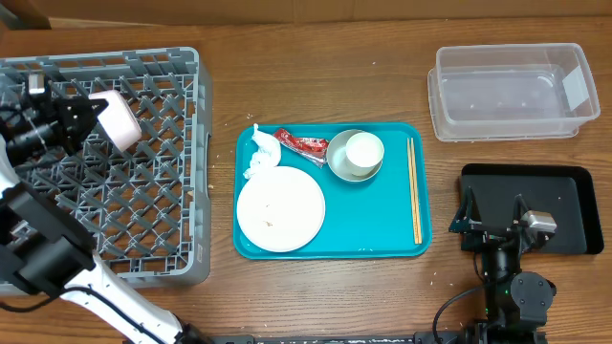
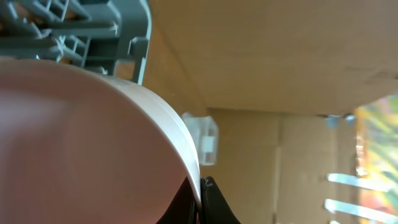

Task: Sort waste into correct bins and load items into the dishwasher
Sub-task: 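Carry the white bowl left and place it in the dish rack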

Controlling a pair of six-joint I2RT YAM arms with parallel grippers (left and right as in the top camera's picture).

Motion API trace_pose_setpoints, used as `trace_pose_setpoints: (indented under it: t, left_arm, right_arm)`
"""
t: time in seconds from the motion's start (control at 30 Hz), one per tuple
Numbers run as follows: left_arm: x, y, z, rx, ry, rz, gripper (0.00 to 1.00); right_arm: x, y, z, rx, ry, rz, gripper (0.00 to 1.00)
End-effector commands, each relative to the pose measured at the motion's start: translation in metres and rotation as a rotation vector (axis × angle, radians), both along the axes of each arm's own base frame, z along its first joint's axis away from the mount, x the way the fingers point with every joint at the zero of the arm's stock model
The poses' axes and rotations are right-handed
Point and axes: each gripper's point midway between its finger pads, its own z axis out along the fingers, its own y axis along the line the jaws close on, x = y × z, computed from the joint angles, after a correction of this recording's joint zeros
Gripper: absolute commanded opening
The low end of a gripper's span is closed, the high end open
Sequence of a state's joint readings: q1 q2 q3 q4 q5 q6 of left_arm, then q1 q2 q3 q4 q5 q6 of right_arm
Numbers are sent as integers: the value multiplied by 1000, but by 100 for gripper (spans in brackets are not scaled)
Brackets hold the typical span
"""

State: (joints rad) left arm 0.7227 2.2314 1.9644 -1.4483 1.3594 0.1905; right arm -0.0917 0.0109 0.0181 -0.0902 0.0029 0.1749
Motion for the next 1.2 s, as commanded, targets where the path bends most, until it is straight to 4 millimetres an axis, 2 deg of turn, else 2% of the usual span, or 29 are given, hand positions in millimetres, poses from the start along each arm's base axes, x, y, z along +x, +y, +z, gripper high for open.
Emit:
trace_pose_setpoints:
  t: [0.0, 0.33, 0.53, 0.6, 0.63, 0.67, 0.7, 0.97, 1.07, 1.17]
  left_arm:
    - [7, 6, 6, -69, -137, 15, 4]
    - [3, 11, -20, -44, -36, 14, 5]
    - [-14, 33, -43, 49, 69, 36, 7]
    - [-21, 43, -51, 53, 133, 60, 22]
    - [-25, 48, -53, 54, 156, 74, 34]
    - [-28, 52, -55, 54, 167, 84, 61]
    - [-31, 57, -55, 49, 176, 95, 100]
    - [-55, 80, -47, -22, 227, 172, 100]
    - [-65, 94, -33, -26, 228, 210, 100]
    - [-77, 106, -12, 17, 232, 239, 92]
  right_arm:
    - [0, 0, -1, -8, -4, 0, 100]
    - [0, 0, -1, -8, -4, 0, 100]
    - [0, 0, -1, -8, -4, 0, 99]
    - [0, 0, -1, -8, -4, 0, 100]
    - [0, 0, -1, -8, -4, 0, 100]
    - [0, 0, -1, -8, -4, 0, 100]
    - [0, 0, -1, -8, -4, 0, 100]
    - [0, 0, -1, -8, -4, 0, 100]
    - [0, 0, -1, -8, -4, 0, 100]
    - [0, 0, -1, -8, -4, 0, 100]
